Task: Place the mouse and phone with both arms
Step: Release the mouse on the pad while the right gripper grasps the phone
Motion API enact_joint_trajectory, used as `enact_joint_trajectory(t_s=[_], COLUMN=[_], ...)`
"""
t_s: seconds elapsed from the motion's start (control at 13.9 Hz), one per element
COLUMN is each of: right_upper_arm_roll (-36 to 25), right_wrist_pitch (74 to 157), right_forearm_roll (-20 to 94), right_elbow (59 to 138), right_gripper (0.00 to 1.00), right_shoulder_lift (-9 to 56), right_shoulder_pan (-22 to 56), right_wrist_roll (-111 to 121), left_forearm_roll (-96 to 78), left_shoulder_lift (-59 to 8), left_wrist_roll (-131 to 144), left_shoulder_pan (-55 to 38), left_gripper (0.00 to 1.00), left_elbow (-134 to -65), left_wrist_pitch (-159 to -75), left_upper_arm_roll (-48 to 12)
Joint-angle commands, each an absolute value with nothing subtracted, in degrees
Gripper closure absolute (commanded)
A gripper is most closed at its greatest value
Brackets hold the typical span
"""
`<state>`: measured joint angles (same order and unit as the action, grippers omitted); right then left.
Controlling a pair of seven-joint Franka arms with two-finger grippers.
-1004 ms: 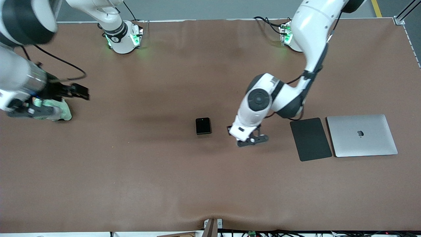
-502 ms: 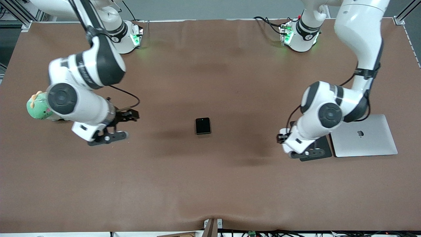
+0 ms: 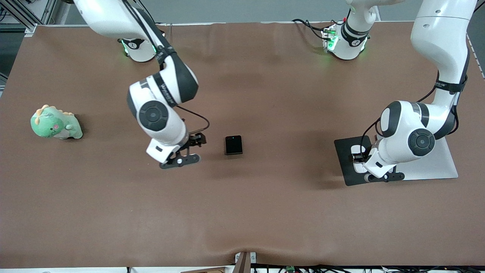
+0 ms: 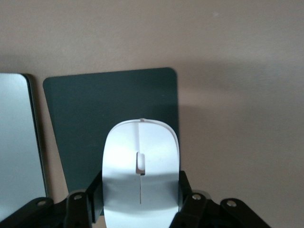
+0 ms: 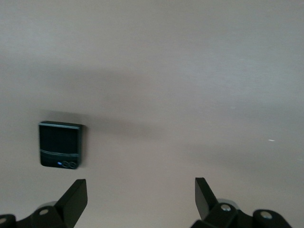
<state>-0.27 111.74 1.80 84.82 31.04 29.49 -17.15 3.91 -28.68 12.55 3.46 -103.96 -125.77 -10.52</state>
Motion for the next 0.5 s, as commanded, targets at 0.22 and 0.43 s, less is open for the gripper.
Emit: enact_joint_trajectory(t_s=[0.22, 0.43], right_upper_arm_roll=[-0.7, -0.7], right_wrist_pitch=[116.6, 119.2], right_forearm_roll=[1.5, 1.3], right_elbow=[82.4, 82.4], right_gripper=[0.0, 0.0], right_shoulder_lift=[36.1, 38.2], right_shoulder_pan=[34.4, 35.8], right_wrist_roll=[-25.0, -25.0], left_forearm_roll=[7.1, 8.9], left_shoulder_lift=[-30.6, -31.8], left_wrist_roll=[11.9, 11.9], left_shoulder_pan=[6.1, 6.3], left_gripper=[0.45, 0.45], left_elbow=[-109.3, -109.9], left_wrist_pitch=[-135.8, -138.1], left_upper_arm_roll=[-11.2, -10.8])
